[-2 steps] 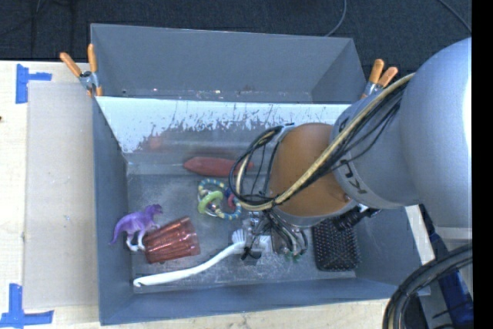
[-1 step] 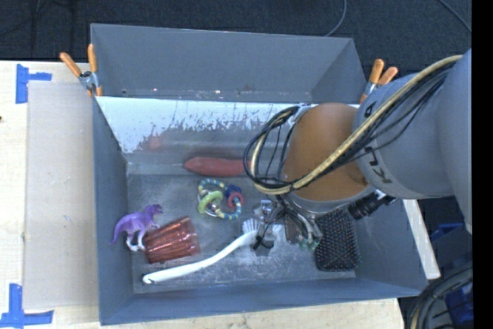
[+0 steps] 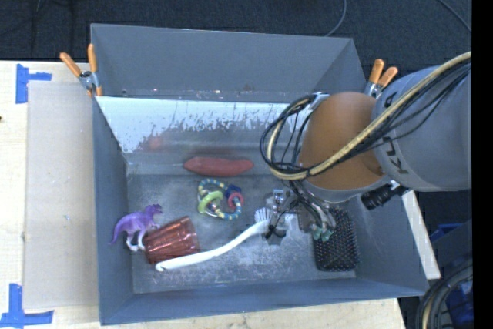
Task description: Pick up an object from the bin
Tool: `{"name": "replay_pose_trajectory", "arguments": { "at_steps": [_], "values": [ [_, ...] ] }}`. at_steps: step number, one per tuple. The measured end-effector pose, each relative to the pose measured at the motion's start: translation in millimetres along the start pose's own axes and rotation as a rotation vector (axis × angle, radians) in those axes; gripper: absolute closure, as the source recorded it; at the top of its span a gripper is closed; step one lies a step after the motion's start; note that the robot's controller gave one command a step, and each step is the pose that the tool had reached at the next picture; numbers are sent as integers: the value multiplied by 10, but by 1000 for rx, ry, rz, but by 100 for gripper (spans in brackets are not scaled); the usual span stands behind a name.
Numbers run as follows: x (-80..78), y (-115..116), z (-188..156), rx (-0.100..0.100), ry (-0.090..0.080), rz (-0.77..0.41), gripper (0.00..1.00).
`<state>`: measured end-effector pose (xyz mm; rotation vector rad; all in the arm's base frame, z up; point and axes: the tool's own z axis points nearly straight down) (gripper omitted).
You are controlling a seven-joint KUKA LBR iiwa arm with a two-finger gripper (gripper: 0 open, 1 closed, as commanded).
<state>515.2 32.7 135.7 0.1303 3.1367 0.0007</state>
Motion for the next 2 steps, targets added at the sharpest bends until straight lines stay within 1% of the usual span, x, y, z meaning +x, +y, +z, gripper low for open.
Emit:
{"name": "replay_pose_trajectory", "arguments": {
  "at_steps": [1,2],
  "values": [
    [92,-45,-217,4,25,12,100],
    [36,-62,-844,1,10,25,100]
  ]
}}
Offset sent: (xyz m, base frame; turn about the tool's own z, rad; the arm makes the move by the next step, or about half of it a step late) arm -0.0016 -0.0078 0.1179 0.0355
